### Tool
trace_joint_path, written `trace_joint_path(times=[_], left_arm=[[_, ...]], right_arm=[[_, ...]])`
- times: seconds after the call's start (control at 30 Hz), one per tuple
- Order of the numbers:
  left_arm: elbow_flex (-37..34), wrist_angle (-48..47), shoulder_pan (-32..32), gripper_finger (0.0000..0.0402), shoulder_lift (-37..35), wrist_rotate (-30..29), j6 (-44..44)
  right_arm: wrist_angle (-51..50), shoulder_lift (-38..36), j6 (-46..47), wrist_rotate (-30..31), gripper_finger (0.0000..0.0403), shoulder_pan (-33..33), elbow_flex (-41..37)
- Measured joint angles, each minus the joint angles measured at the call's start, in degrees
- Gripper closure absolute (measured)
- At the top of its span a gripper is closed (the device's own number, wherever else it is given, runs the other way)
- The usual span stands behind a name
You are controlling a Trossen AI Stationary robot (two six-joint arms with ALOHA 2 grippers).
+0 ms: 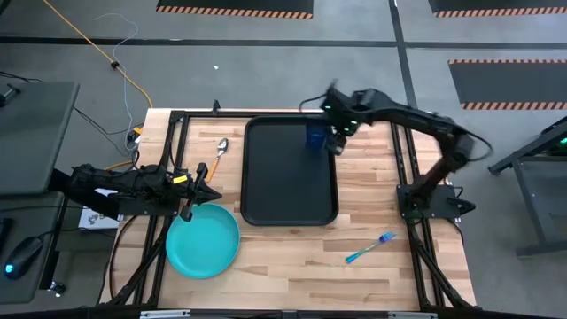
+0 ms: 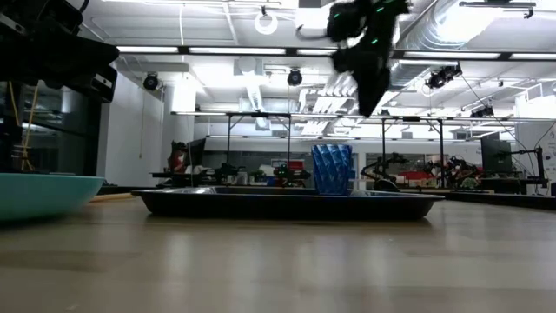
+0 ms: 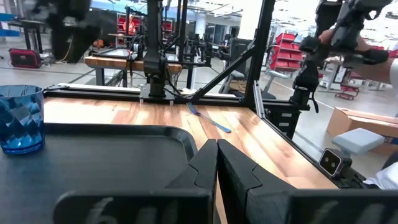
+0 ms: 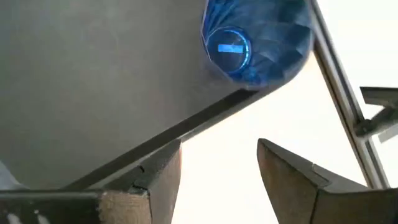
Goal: Pick and place plate/cup/fork/spoon on tray
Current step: Put the yellow spoon on the bottom of the black tray
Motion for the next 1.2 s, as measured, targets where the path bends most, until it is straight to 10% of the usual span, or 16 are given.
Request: trace_joint_path(times=[0.6,1.2], left_arm=[[0.00,0.00,0.01,0.0398,0.00,0.01,0.01],[-0.02,0.26,0.00,0.0398,0.00,-0.04,-1.52]], right_arm=[[45.33,-46.94,12.34,-5.24,0.0203,0.00,-46.31],[56.78,-52.14,11.54,-8.87,0.0203,0.00,-53.42]])
